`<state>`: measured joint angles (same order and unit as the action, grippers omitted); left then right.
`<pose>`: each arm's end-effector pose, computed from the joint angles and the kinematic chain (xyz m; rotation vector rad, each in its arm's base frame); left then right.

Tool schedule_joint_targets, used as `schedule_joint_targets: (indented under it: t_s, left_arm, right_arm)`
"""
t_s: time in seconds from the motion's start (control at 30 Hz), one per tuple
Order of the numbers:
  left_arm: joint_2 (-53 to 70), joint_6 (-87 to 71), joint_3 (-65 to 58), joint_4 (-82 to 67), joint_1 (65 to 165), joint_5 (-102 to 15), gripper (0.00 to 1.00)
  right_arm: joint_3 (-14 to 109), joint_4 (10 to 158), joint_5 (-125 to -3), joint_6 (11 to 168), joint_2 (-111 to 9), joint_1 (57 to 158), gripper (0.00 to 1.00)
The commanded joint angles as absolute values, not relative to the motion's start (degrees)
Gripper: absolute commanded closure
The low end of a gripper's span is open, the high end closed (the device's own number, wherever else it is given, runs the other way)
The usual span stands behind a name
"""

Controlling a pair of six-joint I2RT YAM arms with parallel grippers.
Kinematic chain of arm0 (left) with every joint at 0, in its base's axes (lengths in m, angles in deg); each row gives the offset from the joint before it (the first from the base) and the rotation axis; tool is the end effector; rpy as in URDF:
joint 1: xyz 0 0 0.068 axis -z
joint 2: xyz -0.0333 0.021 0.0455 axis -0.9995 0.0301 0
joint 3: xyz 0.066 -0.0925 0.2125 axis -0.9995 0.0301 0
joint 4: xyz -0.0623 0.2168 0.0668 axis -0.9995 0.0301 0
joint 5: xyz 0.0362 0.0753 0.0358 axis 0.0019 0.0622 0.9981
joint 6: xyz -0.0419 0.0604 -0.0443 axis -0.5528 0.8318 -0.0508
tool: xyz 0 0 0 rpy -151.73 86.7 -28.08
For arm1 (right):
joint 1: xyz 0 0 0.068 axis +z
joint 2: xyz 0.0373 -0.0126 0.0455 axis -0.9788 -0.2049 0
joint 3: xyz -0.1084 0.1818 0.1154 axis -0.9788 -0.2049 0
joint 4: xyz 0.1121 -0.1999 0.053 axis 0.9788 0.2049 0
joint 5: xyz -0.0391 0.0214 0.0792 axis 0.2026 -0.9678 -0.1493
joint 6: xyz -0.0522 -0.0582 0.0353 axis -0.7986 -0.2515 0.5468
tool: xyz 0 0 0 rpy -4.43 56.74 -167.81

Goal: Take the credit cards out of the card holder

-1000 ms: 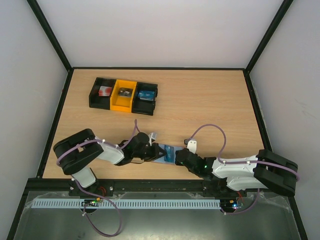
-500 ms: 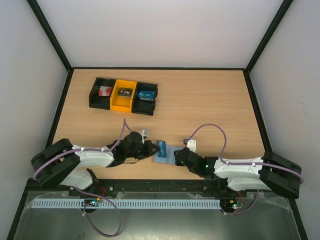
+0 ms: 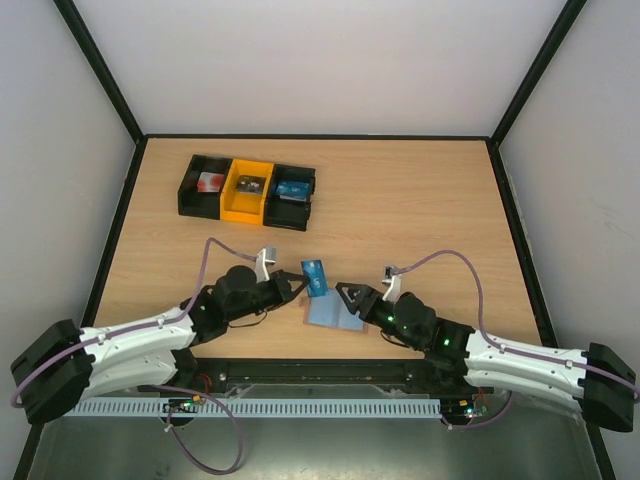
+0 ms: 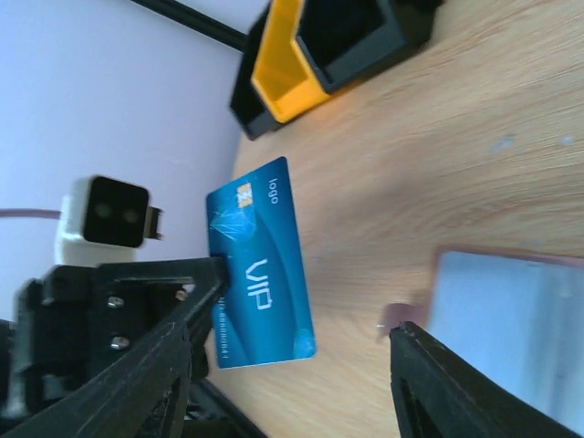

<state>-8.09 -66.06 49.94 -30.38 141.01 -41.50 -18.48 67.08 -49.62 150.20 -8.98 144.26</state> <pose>0.1444 -0.2032 0.1788 -0.2286 2.1417 -1.5024 0.0909 0.1827 0.1711 0.1257 2.0877 1.4755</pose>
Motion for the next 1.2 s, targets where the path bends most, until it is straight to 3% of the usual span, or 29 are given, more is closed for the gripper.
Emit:
schedule_joint_targets:
  t_s: [0.0,0.23,0.43,0.6,0.73,0.8,1.03,1.17]
  left_arm:
    - [-12.16,-68.51,52.72,-35.91,140.88,-39.41,0.97]
    - [-15.85,-70.78,56.37,-43.78,141.05,-39.58,0.97]
    - [-17.41,-70.97,57.59,-47.88,141.6,-39.41,0.97]
    - [-17.41,-71.43,58.6,-51.22,141.9,-40.08,0.97]
    - [-17.83,-71.59,59.18,-51.65,142.03,-40.19,0.97]
    - [-18.25,-71.53,59.55,-51.67,141.98,-40.24,0.96]
    - [-25.5,-67.52,57.46,-41.06,142.02,-41.01,0.61]
    - [-32.38,-62.05,55.67,-31.02,141.68,-41.3,0.5]
  right_arm:
    - [-18.9,59.95,-50.67,155.7,-7.07,144.36,0.39]
    - [-15.47,53.34,-55.55,158.88,-14.21,144.37,0.33]
    - [-12.9,47.0,-60.09,158.79,-22.04,144.36,0.42]
    - [-11.48,45.21,-61.17,157.74,-24.22,144.36,0.64]
    - [-12.35,45.16,-60.83,156.44,-23.14,144.43,0.92]
    - [-13.28,44.91,-61.46,155.11,-22.4,144.38,0.98]
    - [-13.98,57.65,-68.01,144.95,-11.84,144.36,0.98]
    - [-16.42,62.37,-72.78,143.18,-4.07,144.39,0.98]
